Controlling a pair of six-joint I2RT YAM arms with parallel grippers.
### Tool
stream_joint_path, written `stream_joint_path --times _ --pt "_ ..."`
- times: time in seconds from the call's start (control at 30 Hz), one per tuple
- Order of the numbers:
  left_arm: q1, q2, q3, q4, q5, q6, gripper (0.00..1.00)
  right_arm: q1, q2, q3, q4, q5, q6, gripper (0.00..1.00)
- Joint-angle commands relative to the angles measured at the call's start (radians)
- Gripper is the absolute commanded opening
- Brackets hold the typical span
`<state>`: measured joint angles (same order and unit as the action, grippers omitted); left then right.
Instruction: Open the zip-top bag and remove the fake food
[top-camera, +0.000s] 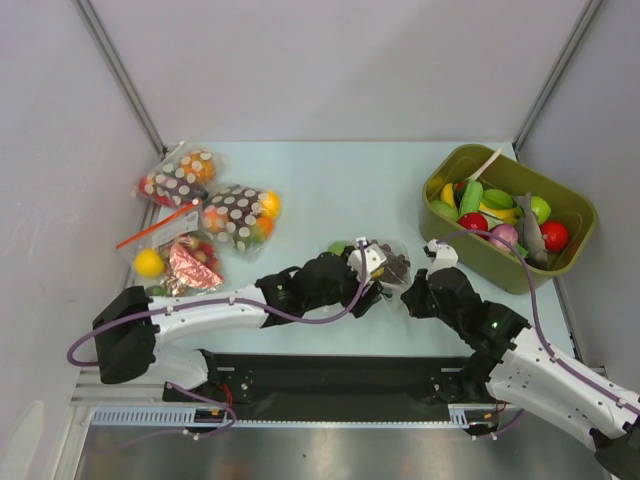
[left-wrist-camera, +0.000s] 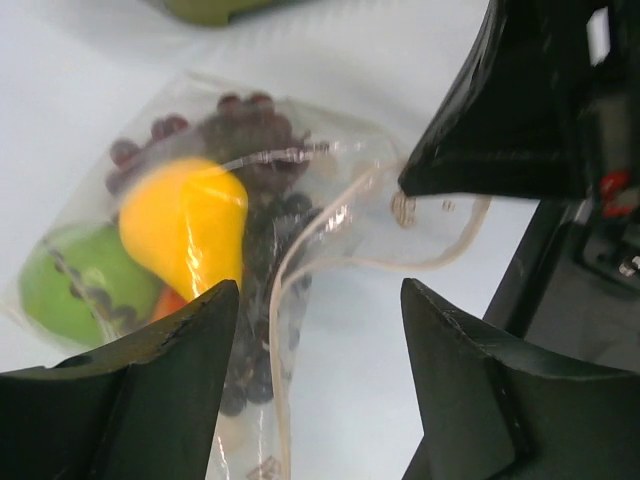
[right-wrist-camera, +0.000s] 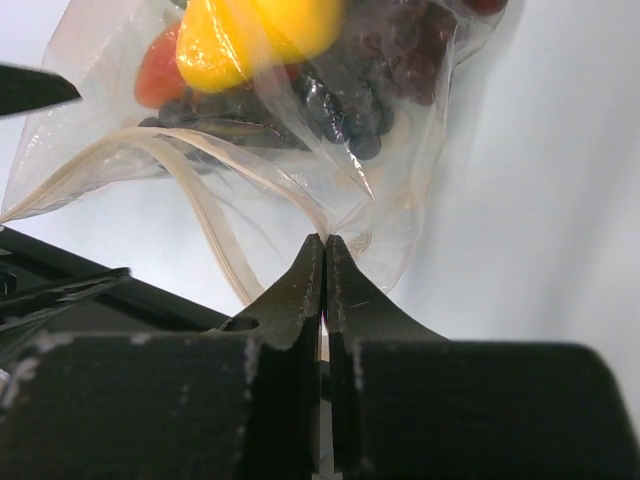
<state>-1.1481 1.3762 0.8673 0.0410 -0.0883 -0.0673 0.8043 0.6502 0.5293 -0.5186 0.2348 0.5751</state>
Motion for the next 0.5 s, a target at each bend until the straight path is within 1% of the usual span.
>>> stream_joint_path --times 0.0,0.07,0.23,0.33,0.47 --pt "0.016 -0.013 0.093 0.023 0.081 0.026 0.72 0.006 -0.009 0.035 0.026 0.006 -0.024 0.00" --pt "0.014 0.026 0.114 0.016 0.106 0.034 0.72 0.006 -0.009 0.032 0.031 0.000 -0.021 0.00" --pt "0.016 0.110 0.151 0.005 0.120 0.055 0.71 0.006 -0.023 0.024 0.034 -0.006 -0.018 0.00" --pt "0.014 0.130 0.156 0.002 0.143 0.060 0.70 0.006 -0.038 0.023 0.032 -0.006 -0.018 0.00" --pt "0.016 0.173 0.171 -0.020 0.124 0.061 0.69 0.006 -0.044 0.020 0.026 -0.003 -0.018 0.00"
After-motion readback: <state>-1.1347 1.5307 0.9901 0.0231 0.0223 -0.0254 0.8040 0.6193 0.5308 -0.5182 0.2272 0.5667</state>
